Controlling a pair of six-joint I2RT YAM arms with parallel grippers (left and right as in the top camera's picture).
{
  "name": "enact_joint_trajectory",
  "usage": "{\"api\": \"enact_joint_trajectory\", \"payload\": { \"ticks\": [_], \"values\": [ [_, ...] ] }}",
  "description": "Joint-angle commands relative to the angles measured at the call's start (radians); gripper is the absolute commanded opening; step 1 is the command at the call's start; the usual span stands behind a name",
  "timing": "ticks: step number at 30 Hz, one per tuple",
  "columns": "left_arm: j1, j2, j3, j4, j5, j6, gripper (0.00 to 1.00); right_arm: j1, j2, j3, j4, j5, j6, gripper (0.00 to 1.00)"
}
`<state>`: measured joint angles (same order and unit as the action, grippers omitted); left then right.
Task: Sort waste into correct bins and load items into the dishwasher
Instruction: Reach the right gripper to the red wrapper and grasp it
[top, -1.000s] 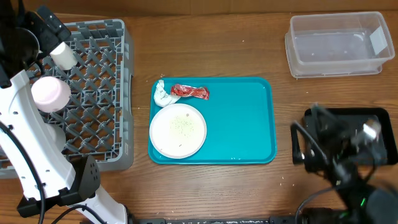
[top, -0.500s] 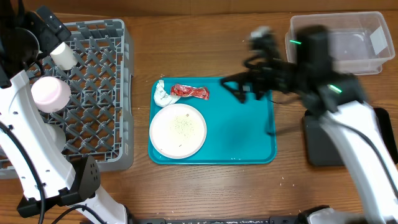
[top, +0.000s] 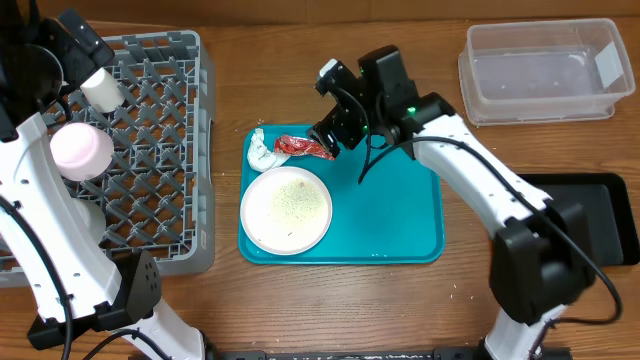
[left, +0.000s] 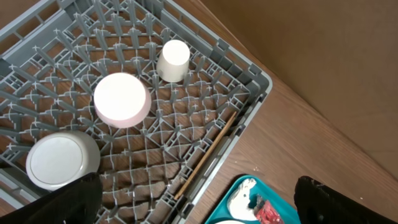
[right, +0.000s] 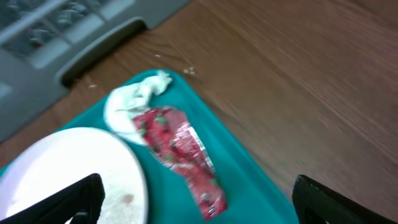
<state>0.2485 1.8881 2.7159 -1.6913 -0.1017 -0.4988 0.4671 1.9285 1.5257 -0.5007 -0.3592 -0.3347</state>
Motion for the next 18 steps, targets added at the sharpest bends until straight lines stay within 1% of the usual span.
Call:
{"api": "enact_joint_trajectory", "payload": {
  "ticks": [1, 4, 9, 13, 16, 17, 18],
  "values": [
    [0.0, -0.003, 0.002, 0.002, -0.003, 0.002, 1.0, 0.02, 0.074, 0.027, 0.043, 0.103, -0.011, 0.98],
    [0.0, -0.003, 0.002, 0.002, -0.003, 0.002, 1.0, 0.023, 0.121, 0.027, 0.079, 0.179, -0.01, 0.99],
    [0.0, -0.003, 0.002, 0.002, -0.003, 0.002, 1.0, 0.023, 0.175, 0.027, 0.098, 0.179, -0.01, 1.0],
    [0.0, -0.003, 0.002, 0.002, -0.003, 0.002, 1.0, 0.023, 0.183, 0.026, 0.095, 0.159, -0.01, 0.99],
    [0.0, -0.003, 0.002, 0.002, -0.003, 0.002, 1.0, 0.023, 0.183, 0.026, 0.075, 0.145, 0.007, 0.92],
    [0.0, -0.003, 0.002, 0.002, -0.003, 0.002, 1.0, 0.023, 0.183, 0.026, 0.072, 0.145, 0.017, 0.91],
    [0.0, -0.003, 0.002, 0.002, -0.003, 0.002, 1.0, 0.023, 0.187, 0.024, 0.068, 0.145, 0.035, 0.87]
  ]
}}
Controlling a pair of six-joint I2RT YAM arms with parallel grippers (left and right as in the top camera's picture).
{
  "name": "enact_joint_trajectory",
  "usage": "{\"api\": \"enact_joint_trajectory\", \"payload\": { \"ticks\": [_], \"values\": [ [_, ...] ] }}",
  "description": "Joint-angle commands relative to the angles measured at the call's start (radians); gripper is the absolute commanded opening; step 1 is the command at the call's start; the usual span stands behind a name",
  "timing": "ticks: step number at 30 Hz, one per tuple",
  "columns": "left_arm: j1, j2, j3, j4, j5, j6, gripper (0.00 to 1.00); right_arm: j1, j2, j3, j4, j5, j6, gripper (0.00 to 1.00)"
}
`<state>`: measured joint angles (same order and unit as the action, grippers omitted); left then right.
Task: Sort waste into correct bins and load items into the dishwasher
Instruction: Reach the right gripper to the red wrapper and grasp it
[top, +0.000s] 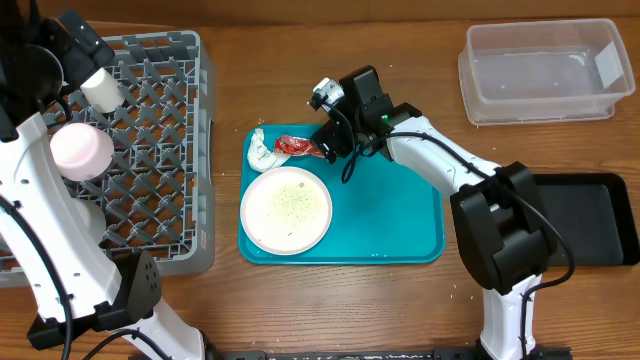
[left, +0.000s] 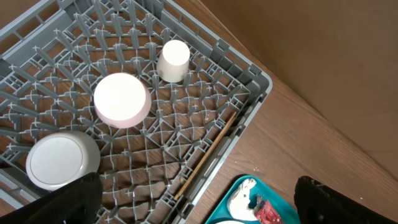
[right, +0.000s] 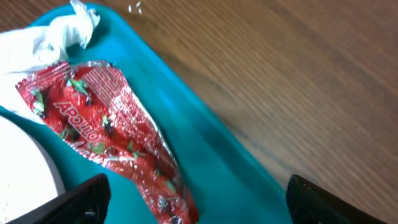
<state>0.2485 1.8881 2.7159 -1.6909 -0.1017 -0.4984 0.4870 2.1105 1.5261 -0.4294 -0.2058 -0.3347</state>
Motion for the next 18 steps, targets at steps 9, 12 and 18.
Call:
{"api": "enact_joint_trajectory", "payload": {
  "ticks": [9, 12, 18],
  "values": [
    [0.0, -0.003, 0.002, 0.002, -0.003, 0.001, 1.0, 0.003, 0.047, 0.018, -0.036, -0.008, 0.082, 0.8],
    [0.0, -0.003, 0.002, 0.002, -0.003, 0.001, 1.0, 0.003, 0.05, 0.018, -0.039, -0.009, 0.097, 0.8],
    [0.0, -0.003, 0.002, 0.002, -0.003, 0.001, 1.0, 0.003, 0.052, 0.018, -0.074, -0.077, 0.101, 0.74]
  ]
}}
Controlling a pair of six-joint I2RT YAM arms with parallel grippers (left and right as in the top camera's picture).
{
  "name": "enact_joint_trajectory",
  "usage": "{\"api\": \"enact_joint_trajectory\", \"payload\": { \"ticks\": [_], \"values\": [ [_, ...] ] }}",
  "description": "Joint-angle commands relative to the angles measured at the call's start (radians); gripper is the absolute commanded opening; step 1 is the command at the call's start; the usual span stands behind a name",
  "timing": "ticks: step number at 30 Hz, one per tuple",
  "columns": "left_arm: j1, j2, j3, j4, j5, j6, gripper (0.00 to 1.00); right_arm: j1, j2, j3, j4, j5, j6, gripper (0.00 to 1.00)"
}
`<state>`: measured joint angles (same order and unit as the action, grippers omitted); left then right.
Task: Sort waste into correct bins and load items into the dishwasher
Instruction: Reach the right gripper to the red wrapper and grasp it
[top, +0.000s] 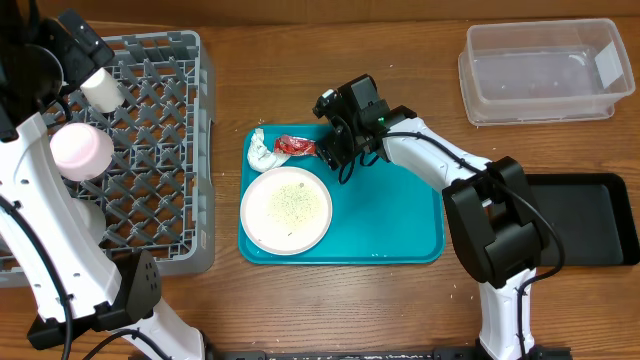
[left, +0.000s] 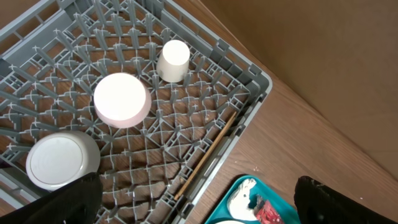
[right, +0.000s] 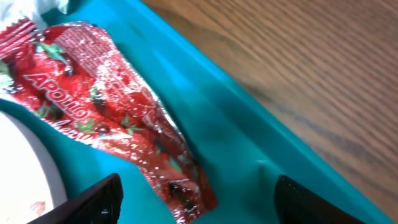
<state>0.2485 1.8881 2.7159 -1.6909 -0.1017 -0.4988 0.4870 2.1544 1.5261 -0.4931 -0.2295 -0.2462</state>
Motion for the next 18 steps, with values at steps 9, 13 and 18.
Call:
{"api": "enact_joint_trajectory", "payload": {
  "ticks": [9, 13, 18],
  "values": [
    [0.0, -0.003, 0.002, 0.002, -0.003, 0.002, 1.0, 0.005, 0.008, 0.015, -0.01, -0.064, 0.019, 0.61],
    [0.0, -0.003, 0.002, 0.002, -0.003, 0.002, 1.0, 0.005, 0.008, -0.013, 0.059, -0.064, 0.049, 0.59],
    [0.0, -0.003, 0.002, 0.002, -0.003, 0.002, 1.0, 0.005, 0.008, -0.033, 0.111, -0.06, 0.064, 0.55]
  ]
}}
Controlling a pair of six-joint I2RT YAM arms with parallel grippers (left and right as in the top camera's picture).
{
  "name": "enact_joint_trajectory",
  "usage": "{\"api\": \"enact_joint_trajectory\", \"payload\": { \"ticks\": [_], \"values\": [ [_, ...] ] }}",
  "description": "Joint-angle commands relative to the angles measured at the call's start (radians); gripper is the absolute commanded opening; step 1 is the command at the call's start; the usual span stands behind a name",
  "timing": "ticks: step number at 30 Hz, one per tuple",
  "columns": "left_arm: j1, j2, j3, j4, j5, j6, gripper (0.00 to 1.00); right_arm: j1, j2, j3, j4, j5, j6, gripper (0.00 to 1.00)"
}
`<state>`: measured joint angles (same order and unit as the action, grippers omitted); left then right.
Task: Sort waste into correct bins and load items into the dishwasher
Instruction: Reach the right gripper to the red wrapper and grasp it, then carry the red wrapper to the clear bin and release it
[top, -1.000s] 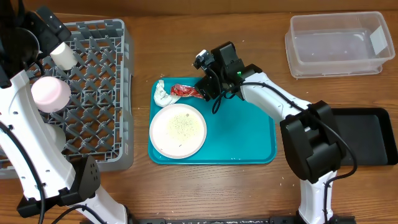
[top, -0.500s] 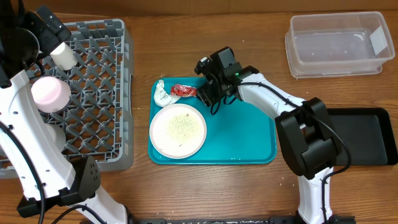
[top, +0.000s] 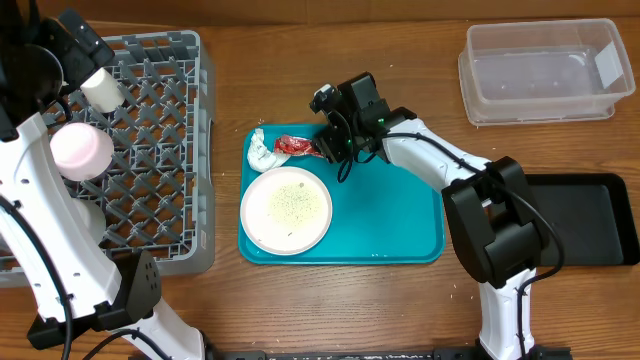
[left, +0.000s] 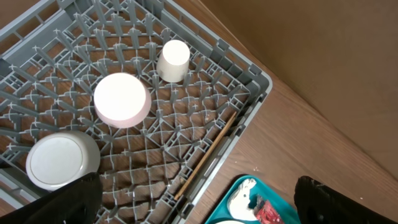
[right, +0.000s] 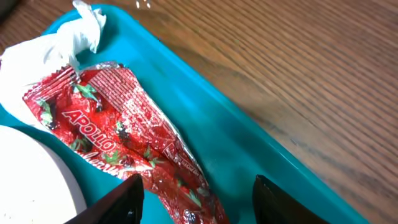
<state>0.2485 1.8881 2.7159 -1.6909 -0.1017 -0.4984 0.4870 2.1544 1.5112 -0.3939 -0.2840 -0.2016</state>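
A red snack wrapper (right: 124, 143) lies at the back left of the teal tray (top: 390, 220), next to a crumpled white tissue (top: 261, 152). My right gripper (right: 199, 208) is low over the wrapper's right end, open, with one finger on each side of that end. From overhead the gripper (top: 330, 150) sits just right of the wrapper (top: 296, 147). A white plate (top: 286, 209) with crumbs is on the tray's left half. My left gripper (left: 199, 199) hangs open high above the grey dish rack (top: 150, 150), holding nothing.
The rack holds a pink cup (top: 80, 148), a small white cup (top: 100, 90), a white bowl (left: 62, 160) and a chopstick (left: 208, 152). A clear plastic bin (top: 545, 70) stands at the back right and a black bin (top: 600, 215) at the right edge.
My right gripper's fingers stand closer together around the wrapper's end, and its camera sits a little farther back, showing the tissue again. The wrapper lies where it was. The left arm is unchanged.
My right gripper was wide open above the tray, right of the wrapper. It then stood lower and closer, and later close over the wrapper's right end with a finger on each side. Now the gap is narrower. The left arm stayed over the rack throughout.
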Motion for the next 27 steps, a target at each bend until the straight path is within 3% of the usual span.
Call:
{"api": "enact_joint_trajectory", "payload": {
  "ticks": [1, 4, 17, 19, 20, 23, 27],
  "values": [
    [0.0, -0.003, 0.002, 0.002, -0.003, 0.001, 1.0, 0.005, 0.008, -0.018, 0.012, -0.005, 0.02, 0.53],
    [0.0, -0.003, 0.002, 0.002, -0.003, 0.001, 1.0, 0.005, 0.008, -0.018, 0.009, -0.005, 0.024, 0.44],
    [0.0, -0.003, 0.002, 0.002, -0.003, 0.001, 1.0, 0.005, 0.008, -0.018, -0.042, -0.005, 0.027, 0.46],
    [0.0, -0.003, 0.002, 0.002, -0.003, 0.001, 1.0, 0.005, 0.008, -0.018, -0.035, -0.005, 0.027, 0.36],
    [0.0, -0.003, 0.002, 0.002, -0.003, 0.001, 1.0, 0.005, 0.008, -0.018, -0.034, -0.005, 0.027, 0.24],
    [0.0, -0.003, 0.002, 0.002, -0.003, 0.001, 1.0, 0.005, 0.008, -0.018, -0.034, -0.002, 0.043, 0.04],
    [0.0, -0.003, 0.002, 0.002, -0.003, 0.001, 1.0, -0.006, -0.001, -0.007, -0.039, 0.022, 0.113, 0.04]
  ]
}}
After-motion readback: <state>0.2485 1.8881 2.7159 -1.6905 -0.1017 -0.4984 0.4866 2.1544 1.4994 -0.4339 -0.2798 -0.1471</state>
